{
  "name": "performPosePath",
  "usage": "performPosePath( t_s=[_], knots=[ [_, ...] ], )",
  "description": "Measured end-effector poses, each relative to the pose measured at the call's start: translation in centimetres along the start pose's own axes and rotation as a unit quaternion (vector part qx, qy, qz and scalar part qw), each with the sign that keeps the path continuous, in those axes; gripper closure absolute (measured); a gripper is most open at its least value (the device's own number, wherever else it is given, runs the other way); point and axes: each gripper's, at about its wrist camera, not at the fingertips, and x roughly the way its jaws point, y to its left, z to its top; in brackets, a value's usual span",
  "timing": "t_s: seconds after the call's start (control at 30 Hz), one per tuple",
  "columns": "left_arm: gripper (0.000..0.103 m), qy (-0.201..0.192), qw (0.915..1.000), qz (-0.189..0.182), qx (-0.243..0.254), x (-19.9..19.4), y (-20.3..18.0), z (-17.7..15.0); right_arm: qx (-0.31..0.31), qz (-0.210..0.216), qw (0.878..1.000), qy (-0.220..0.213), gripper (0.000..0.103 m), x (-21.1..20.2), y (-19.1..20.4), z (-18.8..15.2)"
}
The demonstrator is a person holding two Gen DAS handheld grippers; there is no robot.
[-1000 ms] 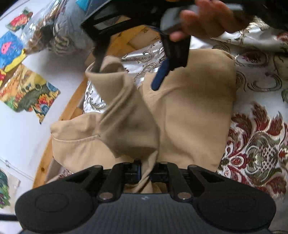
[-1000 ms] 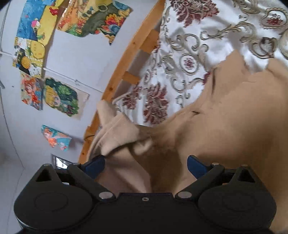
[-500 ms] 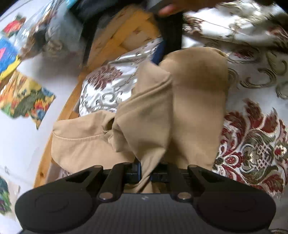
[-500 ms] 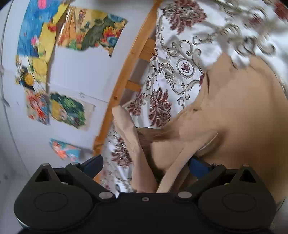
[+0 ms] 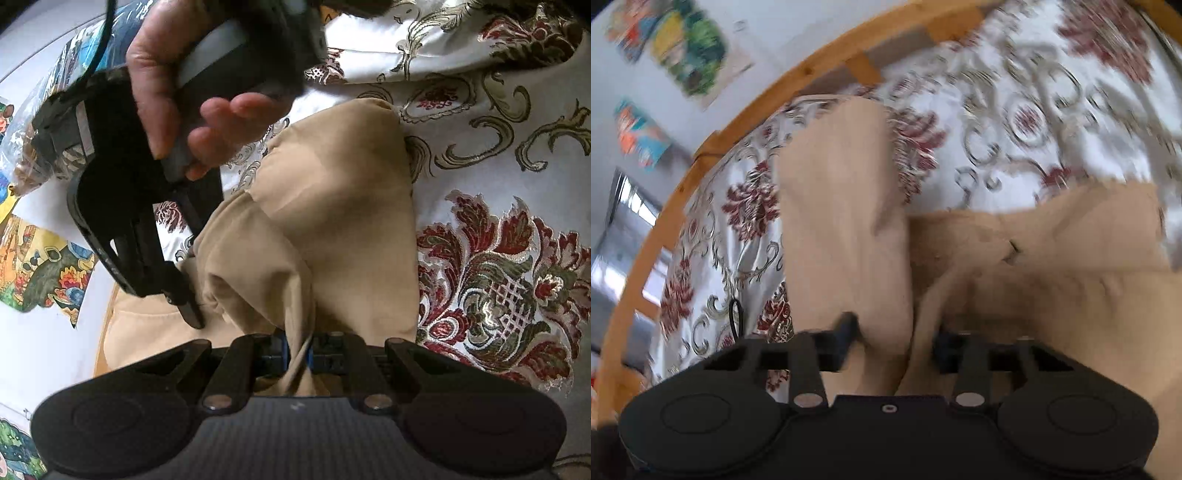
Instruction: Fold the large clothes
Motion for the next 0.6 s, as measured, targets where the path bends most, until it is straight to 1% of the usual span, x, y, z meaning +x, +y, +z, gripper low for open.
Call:
performPosePath(
  t_s=[0.03,0.1,0.13,0.17,0.2,0.23,0.27,0.33,0.4,0.47,0.5,0.57,0.6],
  knots=[
    [0.094,-0.004,1.0000,0.001,0.002,-0.1,0.1,0.1,-0.004,0.007,1.000,-0.008,0.085,-0.4,0.1,-0.2],
    [0.093,-0.019,0.9998,0.008,-0.003,-0.5,0.3,0.6,-0.014,0.010,0.999,-0.030,0.089,-1.7,0.2,-0.6],
    [0.091,-0.027,0.9996,0.010,-0.006,-1.0,0.3,1.1,-0.018,0.008,0.999,-0.044,0.091,-2.6,0.1,-0.8],
    [0.084,-0.039,0.9992,0.010,-0.009,-1.3,0.4,1.5,-0.023,0.007,0.998,-0.057,0.092,-3.6,-0.2,-1.1],
    [0.080,-0.053,0.9985,0.008,-0.015,-1.6,0.4,1.8,-0.026,0.004,0.997,-0.067,0.092,-4.6,-0.8,-1.5],
    [0.071,-0.072,0.9970,0.002,-0.029,-2.1,0.6,2.1,-0.024,0.000,0.997,-0.073,0.092,-5.5,-1.5,-1.9],
    [0.054,-0.085,0.9955,-0.007,-0.041,-2.5,0.8,2.4,-0.019,-0.007,0.997,-0.075,0.093,-6.5,-2.3,-2.1],
    [0.036,-0.107,0.9921,-0.017,-0.065,-3.1,1.1,2.9,-0.009,-0.033,0.997,-0.074,0.093,-7.9,-4.3,-2.8],
    [0.033,-0.115,0.9887,-0.027,-0.092,-3.5,1.8,3.0,0.002,-0.062,0.995,-0.078,0.093,-9.4,-6.5,-3.6],
    [0.027,-0.113,0.9836,-0.047,-0.133,-3.6,2.9,2.9,0.010,-0.080,0.993,-0.083,0.093,-10.2,-8.5,-4.2],
    [0.026,-0.110,0.9801,-0.054,-0.156,-3.7,3.6,2.6,0.012,-0.089,0.992,-0.085,0.093,-10.3,-9.5,-4.5],
    [0.021,-0.104,0.9696,-0.069,-0.210,-3.7,4.9,1.9,0.000,-0.107,0.991,-0.086,0.093,-9.9,-10.4,-5.1],
    [0.020,-0.103,0.9631,-0.073,-0.238,-3.7,5.6,1.4,-0.013,-0.114,0.990,-0.088,0.093,-9.6,-10.5,-5.4]
  ],
)
